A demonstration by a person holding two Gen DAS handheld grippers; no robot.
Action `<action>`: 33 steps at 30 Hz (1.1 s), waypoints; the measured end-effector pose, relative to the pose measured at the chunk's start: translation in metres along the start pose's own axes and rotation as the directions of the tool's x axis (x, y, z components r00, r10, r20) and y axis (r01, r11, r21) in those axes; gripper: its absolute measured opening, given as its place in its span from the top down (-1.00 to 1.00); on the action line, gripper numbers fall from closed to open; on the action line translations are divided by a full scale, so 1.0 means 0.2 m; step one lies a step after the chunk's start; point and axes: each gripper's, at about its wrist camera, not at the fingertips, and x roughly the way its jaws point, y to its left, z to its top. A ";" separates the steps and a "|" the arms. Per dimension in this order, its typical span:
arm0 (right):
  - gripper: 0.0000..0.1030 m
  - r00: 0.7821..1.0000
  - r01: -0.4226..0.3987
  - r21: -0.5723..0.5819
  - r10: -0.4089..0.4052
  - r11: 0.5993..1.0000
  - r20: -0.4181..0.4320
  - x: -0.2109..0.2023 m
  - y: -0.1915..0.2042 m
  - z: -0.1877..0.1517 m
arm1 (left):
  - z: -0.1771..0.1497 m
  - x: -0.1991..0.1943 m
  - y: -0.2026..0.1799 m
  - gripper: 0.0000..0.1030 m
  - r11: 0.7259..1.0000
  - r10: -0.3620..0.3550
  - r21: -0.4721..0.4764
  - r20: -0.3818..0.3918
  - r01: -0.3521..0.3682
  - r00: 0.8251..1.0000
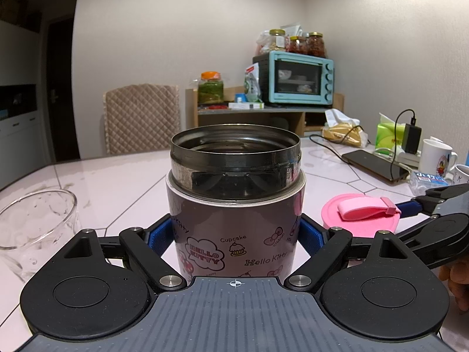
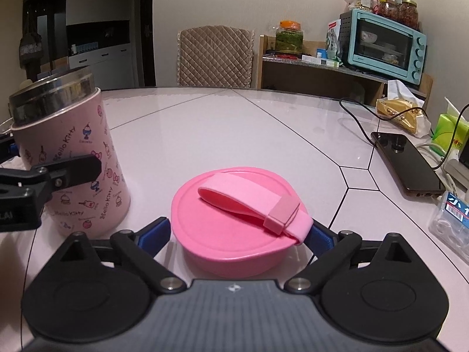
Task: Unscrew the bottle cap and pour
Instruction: 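Open the right gripper to release the pink cap on the table, then open the left gripper off the thermos while the right gripper backs away from the cap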
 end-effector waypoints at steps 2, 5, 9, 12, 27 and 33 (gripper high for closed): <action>-0.97 1.000 -0.004 0.000 0.004 1.000 0.004 -0.01 0.00 0.00 | 0.00 0.00 0.00 -0.75 1.000 0.000 0.000 0.000 0.000 1.000; -1.00 1.000 -0.009 0.005 0.009 1.000 0.008 -0.02 -0.01 -0.01 | 0.00 0.00 -0.01 -0.75 1.000 0.000 0.001 0.001 0.000 1.000; -1.00 1.000 -0.023 0.013 0.023 1.000 0.010 -0.03 -0.02 -0.01 | 0.00 0.00 0.00 -0.76 1.000 0.000 0.002 0.000 0.000 1.000; -1.00 0.999 -0.029 0.019 0.029 0.999 0.016 -0.04 -0.03 -0.02 | 0.00 0.00 0.00 -0.75 1.000 0.000 0.001 0.000 0.000 1.000; -1.00 0.999 -0.025 0.007 0.025 1.000 0.039 -0.09 -0.02 -0.04 | 0.00 0.00 0.00 -0.80 1.000 0.000 0.022 -0.008 0.000 1.000; -1.00 0.999 -0.026 0.012 0.025 1.000 0.045 -0.13 -0.01 -0.06 | 0.00 0.00 -0.01 -0.87 0.999 0.014 0.050 -0.029 -0.013 0.999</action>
